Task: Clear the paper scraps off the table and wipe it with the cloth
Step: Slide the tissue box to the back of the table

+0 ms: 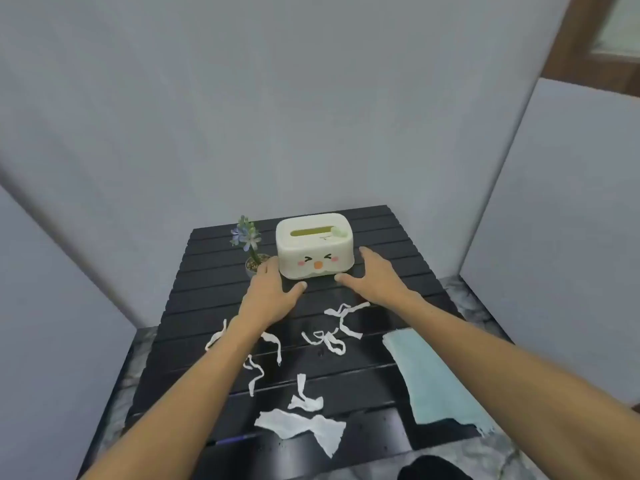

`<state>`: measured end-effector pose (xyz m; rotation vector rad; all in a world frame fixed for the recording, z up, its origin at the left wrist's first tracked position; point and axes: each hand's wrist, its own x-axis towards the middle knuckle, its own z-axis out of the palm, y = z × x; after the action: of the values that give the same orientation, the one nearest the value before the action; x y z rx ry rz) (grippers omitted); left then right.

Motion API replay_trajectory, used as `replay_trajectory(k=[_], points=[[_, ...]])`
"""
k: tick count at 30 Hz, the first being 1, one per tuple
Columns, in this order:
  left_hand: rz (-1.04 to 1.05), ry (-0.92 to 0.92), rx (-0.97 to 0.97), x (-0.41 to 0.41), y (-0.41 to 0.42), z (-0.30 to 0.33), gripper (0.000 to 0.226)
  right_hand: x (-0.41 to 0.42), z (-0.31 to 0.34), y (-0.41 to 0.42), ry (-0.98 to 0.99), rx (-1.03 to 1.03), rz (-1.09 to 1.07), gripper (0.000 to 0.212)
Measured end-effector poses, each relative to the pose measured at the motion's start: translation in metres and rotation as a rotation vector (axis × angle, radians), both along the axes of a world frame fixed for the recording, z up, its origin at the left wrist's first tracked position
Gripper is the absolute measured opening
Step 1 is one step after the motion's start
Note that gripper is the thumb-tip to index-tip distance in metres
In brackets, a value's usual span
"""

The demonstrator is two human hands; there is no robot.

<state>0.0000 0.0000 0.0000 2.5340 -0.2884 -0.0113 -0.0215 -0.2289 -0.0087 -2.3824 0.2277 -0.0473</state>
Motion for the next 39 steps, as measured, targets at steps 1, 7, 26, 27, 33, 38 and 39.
replay_trajectory(k=[1, 7, 26, 27, 33, 38, 39], points=[[0.008, -0.022, -0.038, 0.003, -0.002, -0.002, 0.074, 0.005, -0.002, -0.001, -0.005, 0.022, -0.006, 0.096], [0.085, -0.051, -0.112, 0.02, -0.016, -0.018, 0.066, 0.036, -0.013, -0.005, -0.076, 0.156, 0.033, 0.076], [0.206, -0.153, -0.27, 0.049, -0.056, -0.038, 0.066, 0.062, -0.043, -0.026, -0.223, 0.284, -0.046, 0.06], [0.201, -0.155, -0.277, 0.05, -0.058, -0.038, 0.066, 0.063, -0.043, -0.029, -0.224, 0.285, -0.047, 0.059], [0.176, -0.165, -0.305, 0.062, -0.074, -0.041, 0.064, 0.073, -0.044, -0.051, -0.228, 0.274, -0.044, 0.057], [0.15, -0.16, -0.307, 0.079, -0.095, -0.042, 0.062, 0.086, -0.045, -0.078, -0.232, 0.254, -0.053, 0.055], [0.141, -0.164, -0.311, 0.083, -0.1, -0.043, 0.063, 0.089, -0.045, -0.083, -0.238, 0.246, -0.057, 0.055]])
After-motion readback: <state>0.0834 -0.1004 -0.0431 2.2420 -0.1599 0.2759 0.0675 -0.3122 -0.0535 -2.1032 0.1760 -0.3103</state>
